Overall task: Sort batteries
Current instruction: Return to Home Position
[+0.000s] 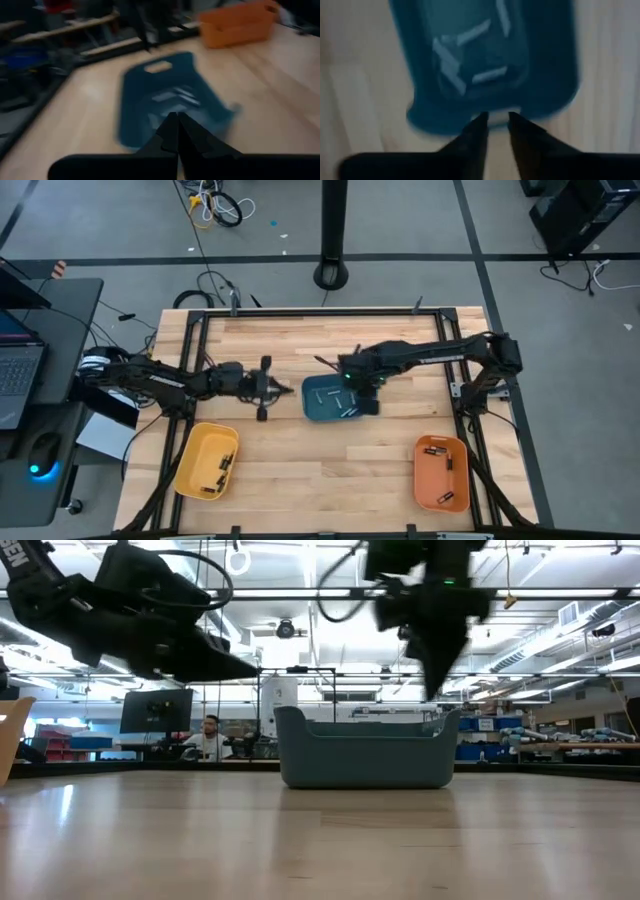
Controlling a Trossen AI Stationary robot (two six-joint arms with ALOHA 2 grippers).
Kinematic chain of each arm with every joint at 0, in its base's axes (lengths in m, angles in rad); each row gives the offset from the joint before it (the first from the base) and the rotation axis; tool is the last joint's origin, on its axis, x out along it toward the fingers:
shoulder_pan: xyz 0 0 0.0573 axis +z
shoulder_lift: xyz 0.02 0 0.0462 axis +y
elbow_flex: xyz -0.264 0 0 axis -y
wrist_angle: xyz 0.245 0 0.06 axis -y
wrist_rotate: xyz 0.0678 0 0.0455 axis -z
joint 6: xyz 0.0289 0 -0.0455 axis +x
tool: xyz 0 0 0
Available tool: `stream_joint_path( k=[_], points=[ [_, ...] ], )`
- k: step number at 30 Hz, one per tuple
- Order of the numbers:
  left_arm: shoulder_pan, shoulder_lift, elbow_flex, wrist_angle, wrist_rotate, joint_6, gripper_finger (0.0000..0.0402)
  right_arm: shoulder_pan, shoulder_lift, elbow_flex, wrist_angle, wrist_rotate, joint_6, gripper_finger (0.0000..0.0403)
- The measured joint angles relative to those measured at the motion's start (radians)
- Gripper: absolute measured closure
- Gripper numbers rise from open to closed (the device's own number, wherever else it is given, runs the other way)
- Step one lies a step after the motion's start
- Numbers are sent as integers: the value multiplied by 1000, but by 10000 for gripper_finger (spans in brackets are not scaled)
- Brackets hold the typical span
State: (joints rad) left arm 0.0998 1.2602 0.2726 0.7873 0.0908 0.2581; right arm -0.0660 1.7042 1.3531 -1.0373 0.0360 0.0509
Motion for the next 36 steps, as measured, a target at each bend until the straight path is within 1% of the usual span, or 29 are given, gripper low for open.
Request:
stream_joint_path(
  k=[3, 4, 5, 9, 13, 16, 21, 24, 26, 28, 31, 33, 36],
  points=[
    [-59, 0, 0, -52, 9, -2, 396, 19, -64, -95, -35, -2, 37, 376],
    [-75, 2, 0, -63, 8, -5, 396, 25, -82, -129, -40, -2, 53, 388],
    [-90, 3, 0, -74, 5, -13, 396, 29, -96, -161, -37, -2, 70, 391],
    [-126, 4, 0, -128, -27, -53, 396, 39, -132, -271, 39, -19, 128, 377],
    [-136, 4, 0, -171, -93, -94, 396, 39, -134, -338, 204, -92, 108, 389],
    [-135, 4, 0, -180, -137, -126, 396, 38, -135, -348, 285, -99, 84, 395],
    [-135, 4, 0, -180, -174, -130, 396, 31, -135, -349, 367, -100, 77, 384],
    [-135, 1, 0, -182, -183, -130, 396, 32, -135, -349, 358, -93, 62, 388],
    [-135, -8, 0, -184, -187, -126, 396, 32, -144, -349, 329, -63, 52, 393],
    [-135, -26, 0, -191, -187, -117, 396, 32, -169, -350, 304, -27, 42, 396],
    [-135, -71, 1, -225, -187, -113, 396, 32, -237, -383, 320, -1, 9, 396],
    [-135, -109, 2, -258, -185, -113, 396, 32, -296, -425, 363, -1, -16, 396],
    [-135, -167, 2, -297, -179, -110, 396, 32, -391, -515, 475, -2, -76, 397]
  ],
)
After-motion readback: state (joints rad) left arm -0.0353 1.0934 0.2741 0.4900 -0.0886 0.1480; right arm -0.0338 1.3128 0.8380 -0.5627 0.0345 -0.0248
